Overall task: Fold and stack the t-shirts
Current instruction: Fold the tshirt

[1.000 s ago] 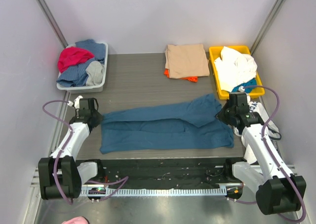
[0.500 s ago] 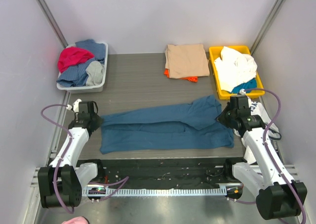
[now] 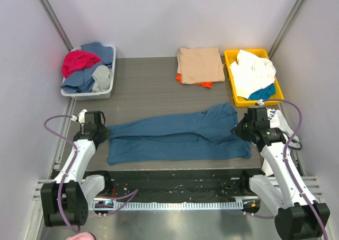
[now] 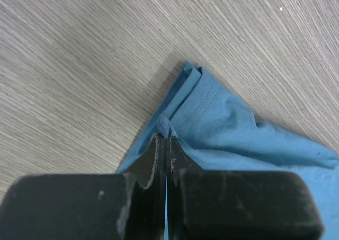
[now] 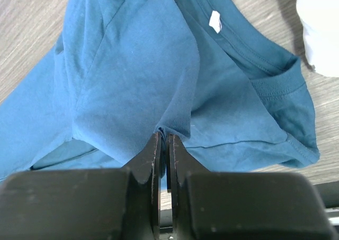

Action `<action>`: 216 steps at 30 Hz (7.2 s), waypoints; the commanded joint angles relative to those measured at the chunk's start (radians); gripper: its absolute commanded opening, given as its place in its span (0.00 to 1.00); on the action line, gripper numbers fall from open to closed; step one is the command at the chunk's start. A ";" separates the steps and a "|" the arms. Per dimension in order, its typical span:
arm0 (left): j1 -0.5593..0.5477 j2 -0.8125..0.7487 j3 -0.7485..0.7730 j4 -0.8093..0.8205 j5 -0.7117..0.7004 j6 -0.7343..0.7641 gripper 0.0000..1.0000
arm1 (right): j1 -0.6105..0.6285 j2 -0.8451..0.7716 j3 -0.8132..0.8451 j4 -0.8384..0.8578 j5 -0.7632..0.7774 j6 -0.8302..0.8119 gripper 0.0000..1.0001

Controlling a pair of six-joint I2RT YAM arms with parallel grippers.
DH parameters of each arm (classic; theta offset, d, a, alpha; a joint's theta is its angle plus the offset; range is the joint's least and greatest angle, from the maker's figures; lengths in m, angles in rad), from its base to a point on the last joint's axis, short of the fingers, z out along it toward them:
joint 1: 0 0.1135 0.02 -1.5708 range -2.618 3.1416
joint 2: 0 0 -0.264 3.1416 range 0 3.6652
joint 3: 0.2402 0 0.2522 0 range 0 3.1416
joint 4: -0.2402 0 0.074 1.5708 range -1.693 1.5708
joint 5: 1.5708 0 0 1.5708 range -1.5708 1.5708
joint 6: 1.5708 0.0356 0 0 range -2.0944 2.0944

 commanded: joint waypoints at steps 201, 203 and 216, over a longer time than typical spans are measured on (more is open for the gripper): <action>-0.260 0.082 0.094 0.152 0.005 0.064 1.00 | 0.377 0.525 0.193 0.348 0.011 -0.153 0.83; -0.260 0.074 0.090 0.149 0.000 0.065 1.00 | 0.380 0.506 0.172 0.349 -0.004 -0.133 0.82; -0.260 0.077 0.077 0.152 0.006 0.056 1.00 | 0.391 0.513 0.121 0.421 -0.073 -0.073 0.82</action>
